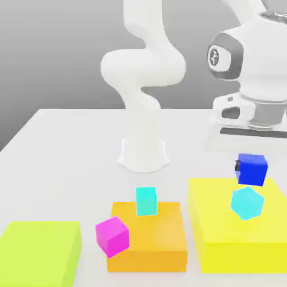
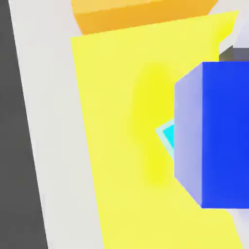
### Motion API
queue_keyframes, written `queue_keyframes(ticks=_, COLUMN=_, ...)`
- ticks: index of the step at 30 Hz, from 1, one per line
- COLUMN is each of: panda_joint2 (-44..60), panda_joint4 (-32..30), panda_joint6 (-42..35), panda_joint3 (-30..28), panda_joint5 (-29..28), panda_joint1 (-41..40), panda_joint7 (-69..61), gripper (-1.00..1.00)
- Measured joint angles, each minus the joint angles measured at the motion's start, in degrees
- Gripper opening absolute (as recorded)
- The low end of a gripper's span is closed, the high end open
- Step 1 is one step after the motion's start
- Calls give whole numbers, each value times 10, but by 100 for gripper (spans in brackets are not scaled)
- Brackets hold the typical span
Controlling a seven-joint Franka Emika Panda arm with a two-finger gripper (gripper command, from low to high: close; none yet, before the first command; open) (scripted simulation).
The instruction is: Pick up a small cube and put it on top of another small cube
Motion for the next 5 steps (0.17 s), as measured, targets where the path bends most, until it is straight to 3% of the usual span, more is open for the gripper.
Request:
queue_keyframes(ticks=1, panda_joint2=14, panda_joint4=-4, panda_joint6=17, panda_joint3=2, panda_joint5=-6, panda_joint1=1, panda_joint7=5, gripper=-100)
queue_keyframes(ticks=2, panda_joint2=24, panda_joint4=-7, panda_joint6=30, panda_joint3=3, panda_joint5=-10, panda_joint1=1, panda_joint7=9, gripper=100)
queue_keyframes(ticks=5, panda_joint2=24, panda_joint4=-7, panda_joint6=30, panda_joint3=3, panda_joint5=-10, panda_joint1=1, panda_joint7=9, gripper=100)
